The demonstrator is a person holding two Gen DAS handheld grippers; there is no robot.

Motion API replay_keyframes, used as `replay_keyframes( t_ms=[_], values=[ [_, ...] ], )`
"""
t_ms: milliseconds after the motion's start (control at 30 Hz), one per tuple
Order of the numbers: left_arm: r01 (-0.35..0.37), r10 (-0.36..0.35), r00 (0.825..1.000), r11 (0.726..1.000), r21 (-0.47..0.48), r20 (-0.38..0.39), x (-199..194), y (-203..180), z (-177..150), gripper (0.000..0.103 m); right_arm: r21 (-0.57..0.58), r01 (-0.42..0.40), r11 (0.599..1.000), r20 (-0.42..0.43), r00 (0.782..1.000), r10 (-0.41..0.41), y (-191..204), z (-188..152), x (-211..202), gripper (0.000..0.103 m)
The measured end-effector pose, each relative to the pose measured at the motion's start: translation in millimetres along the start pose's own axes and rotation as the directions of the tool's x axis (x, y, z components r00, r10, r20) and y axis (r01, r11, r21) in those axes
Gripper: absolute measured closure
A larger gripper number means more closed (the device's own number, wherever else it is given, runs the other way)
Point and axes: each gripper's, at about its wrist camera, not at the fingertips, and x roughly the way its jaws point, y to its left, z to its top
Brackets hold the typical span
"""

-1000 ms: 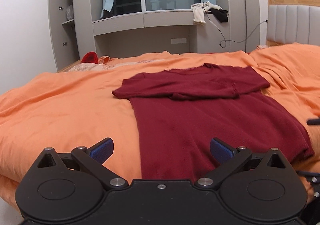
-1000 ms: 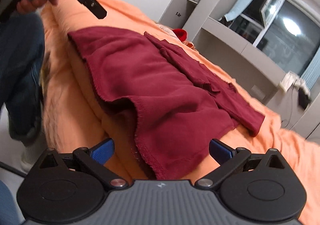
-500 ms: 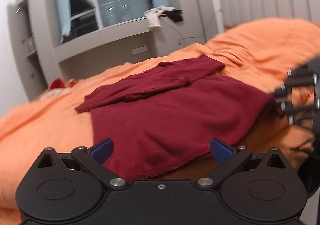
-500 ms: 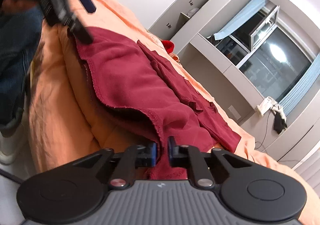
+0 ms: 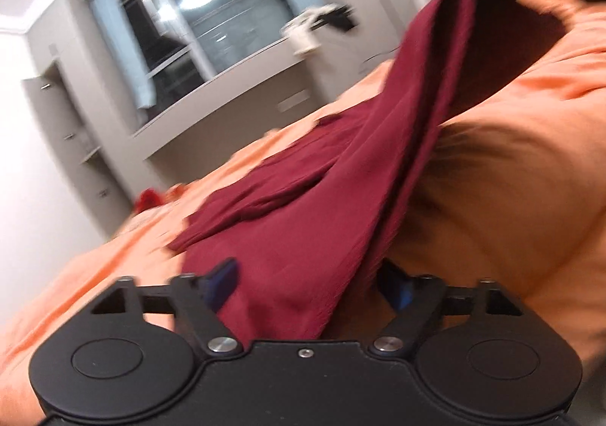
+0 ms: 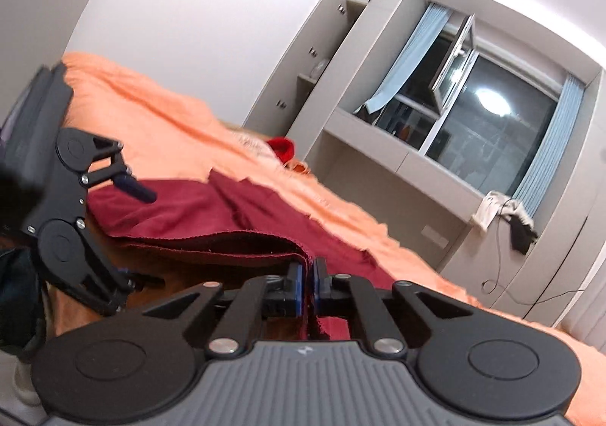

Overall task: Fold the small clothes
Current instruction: 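Grasp the hem with both grippers and lift it toward the collar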

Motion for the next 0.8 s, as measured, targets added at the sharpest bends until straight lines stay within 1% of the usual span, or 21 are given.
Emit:
replay_keyframes(
  t_ms=[33, 100, 167, 200, 233, 267, 400, 533, 633, 733, 800],
  values=[
    [-0.025, 0.024, 0.999, 1.000, -0.007, -0.028, 3, 4, -1, 0.052, 0.006, 0.012, 1.000, 0.010, 1.000, -0.012, -2, 0, -2, 0.098],
    [-0.049, 0.047, 0.997, 0.998, -0.028, -0.067, 5, 15, -4, 0.064, 0.019, 0.033, 0.999, 0.026, 0.999, -0.033, -7, -1, -6, 0.098],
    [-0.072, 0.068, 0.995, 0.996, -0.051, -0.078, 0, 27, -8, 0.071, 0.035, 0.045, 0.998, 0.030, 0.999, -0.046, -11, -4, -8, 0.098],
    [-0.087, 0.082, 0.994, 0.994, -0.060, -0.078, -3, 33, -9, 0.079, 0.042, 0.044, 0.998, 0.027, 0.999, -0.045, -13, -6, -9, 0.098],
    [-0.103, 0.098, 0.992, 0.992, -0.068, -0.075, -6, 40, -11, 0.090, 0.047, 0.041, 0.998, 0.022, 0.999, -0.042, -12, -9, -10, 0.098],
    [-0.116, 0.110, 0.992, 0.990, -0.082, -0.066, -10, 47, -12, 0.095, 0.050, 0.038, 0.998, 0.015, 0.999, -0.039, -11, -11, -10, 0.098],
    [-0.138, 0.142, 0.990, 0.972, -0.189, 0.005, -25, 74, -9, 0.097, 0.036, 0.027, 0.999, -0.012, 1.000, -0.026, 3, -25, -13, 0.098],
    [-0.143, 0.169, 0.983, 0.950, -0.279, 0.073, -44, 90, -4, 0.098, 0.005, 0.062, 0.998, -0.006, 0.998, -0.062, 14, -32, -24, 0.099],
    [-0.131, 0.173, 0.977, 0.946, -0.295, 0.122, -66, 89, 2, 0.098, -0.009, 0.085, 0.996, 0.018, 0.996, -0.085, 17, -26, -39, 0.099],
    [-0.106, 0.162, 0.972, 0.950, -0.292, 0.173, -100, 87, 7, 0.098, -0.015, 0.119, 0.993, 0.047, 0.992, -0.118, 17, -20, -67, 0.099],
    [-0.091, 0.151, 0.968, 0.956, -0.281, 0.202, -124, 87, 10, 0.098, -0.007, 0.124, 0.992, 0.064, 0.990, -0.124, 15, -14, -90, 0.099]
  ],
)
